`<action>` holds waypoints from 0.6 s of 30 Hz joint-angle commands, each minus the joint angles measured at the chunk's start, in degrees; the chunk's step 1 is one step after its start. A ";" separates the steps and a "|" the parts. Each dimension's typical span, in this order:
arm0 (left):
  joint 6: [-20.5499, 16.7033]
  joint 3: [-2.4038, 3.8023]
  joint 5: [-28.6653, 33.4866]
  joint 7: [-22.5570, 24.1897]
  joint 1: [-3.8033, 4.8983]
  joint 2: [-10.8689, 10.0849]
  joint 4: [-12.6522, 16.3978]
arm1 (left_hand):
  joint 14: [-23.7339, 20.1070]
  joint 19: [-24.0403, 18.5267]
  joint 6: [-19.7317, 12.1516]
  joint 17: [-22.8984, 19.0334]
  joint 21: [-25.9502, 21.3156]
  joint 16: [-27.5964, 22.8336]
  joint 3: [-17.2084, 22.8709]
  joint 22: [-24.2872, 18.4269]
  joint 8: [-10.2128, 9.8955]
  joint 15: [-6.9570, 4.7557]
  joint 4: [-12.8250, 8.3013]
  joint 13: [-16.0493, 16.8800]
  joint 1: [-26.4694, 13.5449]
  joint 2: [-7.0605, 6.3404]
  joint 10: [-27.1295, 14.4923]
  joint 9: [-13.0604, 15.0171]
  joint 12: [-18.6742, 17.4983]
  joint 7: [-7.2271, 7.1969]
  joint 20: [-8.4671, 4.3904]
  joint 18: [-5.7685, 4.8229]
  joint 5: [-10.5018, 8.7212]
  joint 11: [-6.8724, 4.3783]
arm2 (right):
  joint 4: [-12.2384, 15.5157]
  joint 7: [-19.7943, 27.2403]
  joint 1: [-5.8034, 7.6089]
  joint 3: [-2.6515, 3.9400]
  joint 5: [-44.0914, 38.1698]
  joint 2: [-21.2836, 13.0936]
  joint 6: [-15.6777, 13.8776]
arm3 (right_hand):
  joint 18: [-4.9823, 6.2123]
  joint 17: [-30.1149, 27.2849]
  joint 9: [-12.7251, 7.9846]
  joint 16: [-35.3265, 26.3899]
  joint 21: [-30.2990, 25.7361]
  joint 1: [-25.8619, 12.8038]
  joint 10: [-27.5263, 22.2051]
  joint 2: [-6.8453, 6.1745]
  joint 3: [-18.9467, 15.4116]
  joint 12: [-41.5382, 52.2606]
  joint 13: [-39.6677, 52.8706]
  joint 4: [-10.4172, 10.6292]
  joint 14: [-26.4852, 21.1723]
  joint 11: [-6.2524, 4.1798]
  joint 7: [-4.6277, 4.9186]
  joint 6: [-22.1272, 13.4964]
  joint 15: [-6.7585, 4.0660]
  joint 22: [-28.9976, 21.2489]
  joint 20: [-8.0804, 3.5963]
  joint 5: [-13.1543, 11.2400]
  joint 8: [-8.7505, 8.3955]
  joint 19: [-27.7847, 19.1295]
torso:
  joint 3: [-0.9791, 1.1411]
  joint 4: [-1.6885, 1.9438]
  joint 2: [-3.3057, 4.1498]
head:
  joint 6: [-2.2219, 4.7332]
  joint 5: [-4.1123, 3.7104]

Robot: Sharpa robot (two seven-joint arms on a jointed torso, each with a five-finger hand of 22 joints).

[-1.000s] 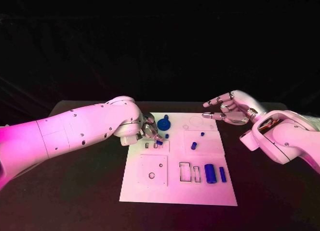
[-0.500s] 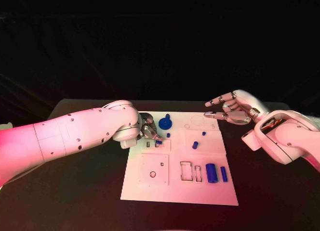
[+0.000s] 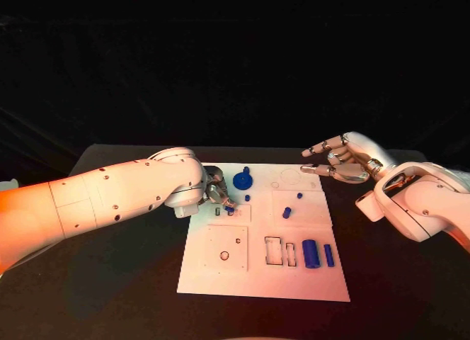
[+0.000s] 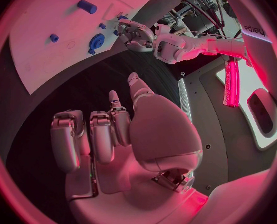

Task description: Assemble the parts on the task board

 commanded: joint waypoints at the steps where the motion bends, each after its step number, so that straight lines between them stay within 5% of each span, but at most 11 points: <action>1: 3.15 0.00 -0.75 -0.36 -0.07 0.32 -0.37 | 5.92 1.03 0.17 15.09 0.28 0.18 10.34 4.35 0.26 0.30 -10.31 -0.13 -0.56 0.24 0.28 0.10 -0.24 -0.20 -0.05 -0.70 0.19 -0.01 | 0.02 0.56 -0.06 0.00 -0.60 0.04 0.32 | -0.61 14.61 0.08 -0.01 -0.35 0.15 0.37 0.27 -0.36 -0.30 8.66 -0.11 5.97 0.10 -0.15 0.15 0.34 12.42 0.10 0.31 0.07 4.58 | 0.02 -0.04 0.01 | -0.04 0.04; 18: 4.33 -0.11 -0.92 -0.63 -0.56 0.90 -1.23 | 5.92 1.01 0.27 15.09 0.27 0.18 10.35 4.34 0.29 0.31 -10.42 -0.23 -0.77 0.19 0.28 0.16 -0.33 -0.22 -0.05 -0.70 0.62 -0.02 | 0.02 0.60 -0.10 0.00 -0.57 0.03 0.45 | -0.61 14.61 0.08 -0.01 -0.35 0.15 0.37 0.27 -0.36 -0.30 8.66 -0.11 5.97 0.10 -0.15 0.15 0.34 12.42 0.10 0.31 0.07 4.58 | 0.05 -0.01 -0.02 | -0.28 0.01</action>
